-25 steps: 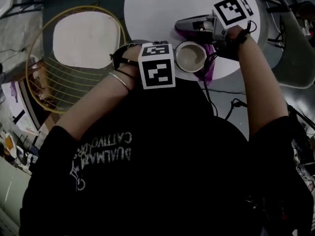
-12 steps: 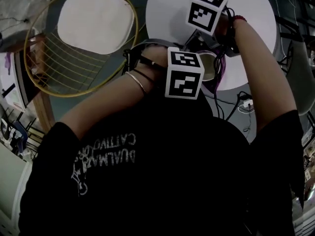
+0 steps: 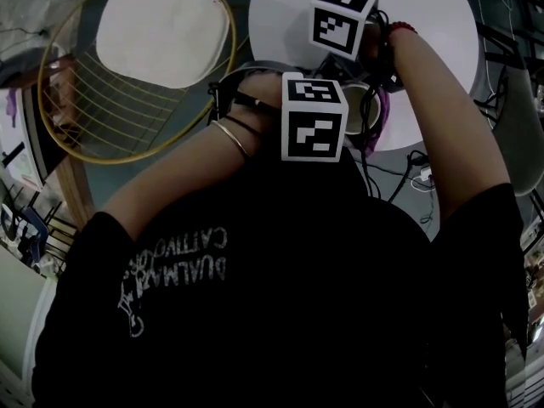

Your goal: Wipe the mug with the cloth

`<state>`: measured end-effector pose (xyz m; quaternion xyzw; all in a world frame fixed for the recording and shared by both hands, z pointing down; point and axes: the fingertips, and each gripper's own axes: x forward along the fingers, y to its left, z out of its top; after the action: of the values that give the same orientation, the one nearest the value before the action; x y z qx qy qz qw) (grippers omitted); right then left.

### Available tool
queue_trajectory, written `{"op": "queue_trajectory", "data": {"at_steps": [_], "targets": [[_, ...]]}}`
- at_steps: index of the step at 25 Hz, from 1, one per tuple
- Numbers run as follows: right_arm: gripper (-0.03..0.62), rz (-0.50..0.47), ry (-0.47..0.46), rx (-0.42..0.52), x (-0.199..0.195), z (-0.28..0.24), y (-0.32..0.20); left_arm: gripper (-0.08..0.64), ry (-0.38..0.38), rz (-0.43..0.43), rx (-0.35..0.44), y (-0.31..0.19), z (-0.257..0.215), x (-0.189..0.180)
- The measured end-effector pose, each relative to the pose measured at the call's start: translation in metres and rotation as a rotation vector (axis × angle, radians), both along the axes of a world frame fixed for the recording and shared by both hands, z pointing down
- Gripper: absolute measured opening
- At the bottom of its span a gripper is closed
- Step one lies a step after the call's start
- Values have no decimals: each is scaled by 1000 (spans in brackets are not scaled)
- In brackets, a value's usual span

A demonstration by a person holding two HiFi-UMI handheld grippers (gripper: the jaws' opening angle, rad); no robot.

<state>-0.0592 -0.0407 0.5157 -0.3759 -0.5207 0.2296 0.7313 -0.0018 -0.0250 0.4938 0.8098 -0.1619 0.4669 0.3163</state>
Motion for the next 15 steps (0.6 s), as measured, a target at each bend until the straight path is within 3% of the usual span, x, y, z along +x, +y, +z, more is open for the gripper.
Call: {"op": "queue_trajectory", "data": {"at_steps": [3, 12, 15], "targets": [[18, 63, -4, 10, -9, -5, -7, 57, -10, -16, 23, -4, -2, -9], [18, 390, -23, 0, -19, -16, -32, 57, 8, -61, 11, -5, -8, -20], [18, 475, -49, 14, -10, -11, -38, 57, -2, -80, 7, -2, -1, -9]]}}
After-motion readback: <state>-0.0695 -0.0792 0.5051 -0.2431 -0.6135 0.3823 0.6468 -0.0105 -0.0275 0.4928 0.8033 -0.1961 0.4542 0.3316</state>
